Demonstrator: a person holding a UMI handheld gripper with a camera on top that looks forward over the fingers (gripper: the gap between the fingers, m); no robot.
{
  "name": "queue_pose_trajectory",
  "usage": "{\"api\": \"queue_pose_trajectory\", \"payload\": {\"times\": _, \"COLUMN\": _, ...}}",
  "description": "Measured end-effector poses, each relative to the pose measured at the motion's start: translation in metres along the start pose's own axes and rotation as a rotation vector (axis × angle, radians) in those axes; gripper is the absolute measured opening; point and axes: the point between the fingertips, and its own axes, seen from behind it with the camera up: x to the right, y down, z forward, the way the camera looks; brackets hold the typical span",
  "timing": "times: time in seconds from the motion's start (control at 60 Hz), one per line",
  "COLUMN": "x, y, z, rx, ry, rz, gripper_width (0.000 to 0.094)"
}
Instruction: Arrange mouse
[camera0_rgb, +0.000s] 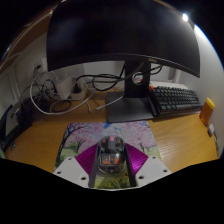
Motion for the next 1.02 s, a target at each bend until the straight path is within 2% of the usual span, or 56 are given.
{"api": "queue_pose_trajectory", "payload": {"times": 0.05, "x": 0.001, "y": 0.003, "z": -0.001, "rx": -0.016, "ry": -0.003, "rz": -0.005, "gripper_width": 0.0551}}
{"api": "queue_pose_trajectory", "payload": {"times": 0.133, "x": 0.012, "y": -0.004, "z": -0.016, "rx": -0.022, "ry": 0.04, "rz": -0.023, "gripper_width": 0.0879}}
{"api": "queue_pose_trajectory", "payload": {"times": 0.167, "x": 0.013, "y": -0.009, "z": -0.03, "rx": -0.025, "ry": 0.05, "rz": -0.031, "gripper_width": 0.0843}}
{"api": "queue_pose_trajectory", "payload": {"times": 0.283, "x": 0.006, "y": -0.014, "z": -0.105, "rx": -0.047, "ry": 0.038, "rz": -0.023, "gripper_width": 0.0849}}
{"api": "queue_pose_trajectory", "payload": {"times": 0.467, "x": -0.003, "y": 0.02, "z": -0.247, "rx": -0.137, "ry": 0.021, "rz": -0.034, "gripper_width": 0.0845}}
{"api": "queue_pose_trajectory", "payload": {"times": 0.6, "x": -0.008, "y": 0.043, "z": -0.323, "rx": -0.161, "ry": -0.014, "rz": -0.049, "gripper_width": 0.0845}}
{"api": "queue_pose_trajectory", "payload": {"times": 0.767, "x": 0.005, "y": 0.052, "z": -0.367, "rx": -0.125, "ry": 0.002, "rz": -0.076, "gripper_width": 0.0849}}
{"api": "queue_pose_trajectory", "payload": {"times": 1.017, "x": 0.025, "y": 0.064, "z": -0.38, "rx": -0.115, "ry": 0.008, "rz": -0.094, "gripper_width": 0.0844}}
